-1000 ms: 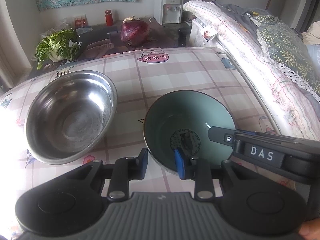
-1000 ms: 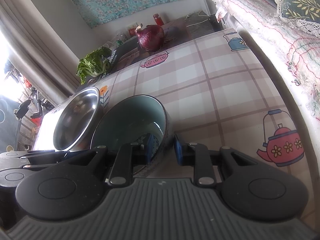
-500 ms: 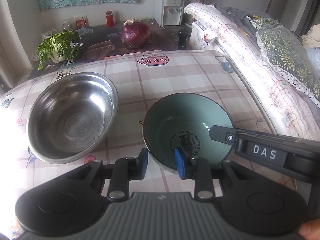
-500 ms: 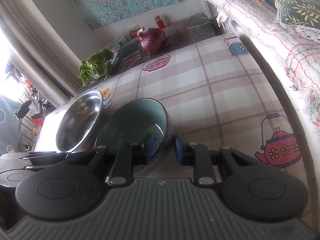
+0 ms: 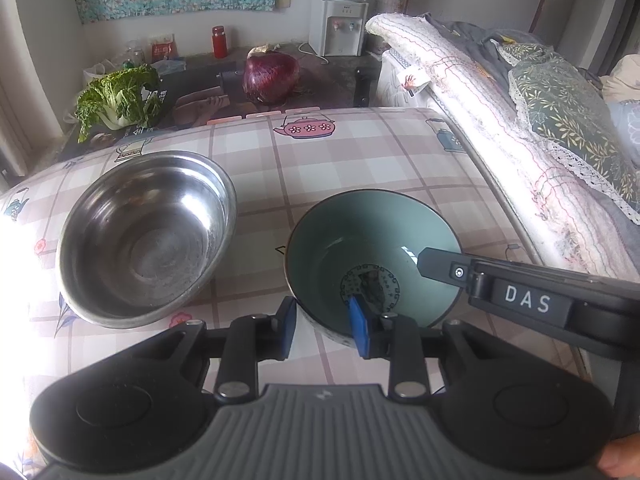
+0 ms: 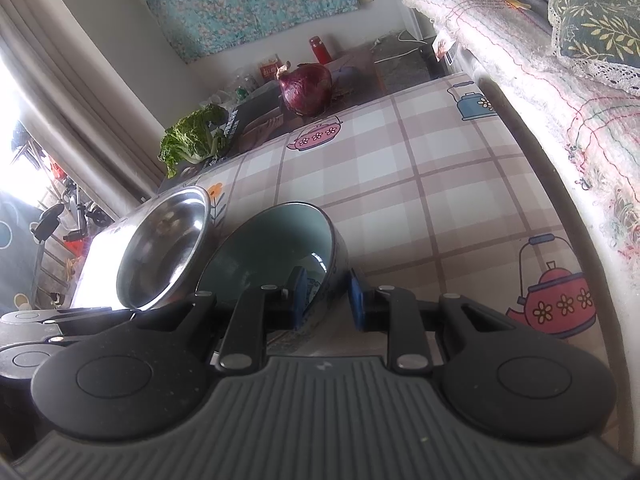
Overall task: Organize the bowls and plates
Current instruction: 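Carry the teal bowl with the left tool beside the steel bowl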
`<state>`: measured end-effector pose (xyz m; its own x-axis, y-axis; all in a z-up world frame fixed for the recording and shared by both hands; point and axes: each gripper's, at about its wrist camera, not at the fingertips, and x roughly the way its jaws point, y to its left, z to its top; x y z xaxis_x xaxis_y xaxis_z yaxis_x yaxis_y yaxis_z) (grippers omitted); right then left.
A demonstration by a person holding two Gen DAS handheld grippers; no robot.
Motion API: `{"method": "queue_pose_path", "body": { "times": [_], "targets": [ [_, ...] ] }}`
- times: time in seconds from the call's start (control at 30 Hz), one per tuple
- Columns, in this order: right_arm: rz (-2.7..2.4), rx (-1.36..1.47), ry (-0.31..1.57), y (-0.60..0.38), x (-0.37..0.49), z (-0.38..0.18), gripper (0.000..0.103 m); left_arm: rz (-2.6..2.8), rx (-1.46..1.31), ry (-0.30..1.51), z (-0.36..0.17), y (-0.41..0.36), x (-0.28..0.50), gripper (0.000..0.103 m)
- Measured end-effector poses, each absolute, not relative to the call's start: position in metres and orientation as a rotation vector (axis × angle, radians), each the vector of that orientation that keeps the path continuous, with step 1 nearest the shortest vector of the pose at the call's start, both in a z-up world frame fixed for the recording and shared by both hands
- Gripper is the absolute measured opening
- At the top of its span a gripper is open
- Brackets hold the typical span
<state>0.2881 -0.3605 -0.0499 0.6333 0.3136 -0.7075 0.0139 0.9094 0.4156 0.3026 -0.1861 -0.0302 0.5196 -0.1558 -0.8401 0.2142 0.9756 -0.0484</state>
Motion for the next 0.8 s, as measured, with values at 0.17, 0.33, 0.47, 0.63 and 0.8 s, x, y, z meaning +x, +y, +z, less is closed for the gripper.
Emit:
{"method": "queue_pose_path", "body": {
  "times": [0.17, 0.33, 0.47, 0.63, 0.8],
  "targets": [
    [0.178, 0.402, 0.866, -0.359, 0.288, -0.044, 0.022, -0.224, 0.057, 0.989, -0.025, -0.183, 0.301, 0.03],
    [0.18, 0.396, 0.857, -0.357, 0.288, -0.039, 0.022, -0.224, 0.05, 0.978, -0.019, -0.181, 0.3, 0.029],
    [0.194, 0.393, 0.846, -0.353, 0.289, -0.033, 0.021, -0.294, 0.01, 0.959, -0.011, -0.178, 0.297, 0.012],
    [0.227, 0.392, 0.831, -0.34, 0.292, -0.021, 0.013, -0.322, 0.017, 0.961, -0.006, -0.187, 0.294, 0.013],
    [0.169, 0.382, 0.834, -0.355, 0.296, -0.027, 0.015, -0.305, 0.003, 0.927, -0.004, -0.165, 0.294, 0.021]
  ]
}}
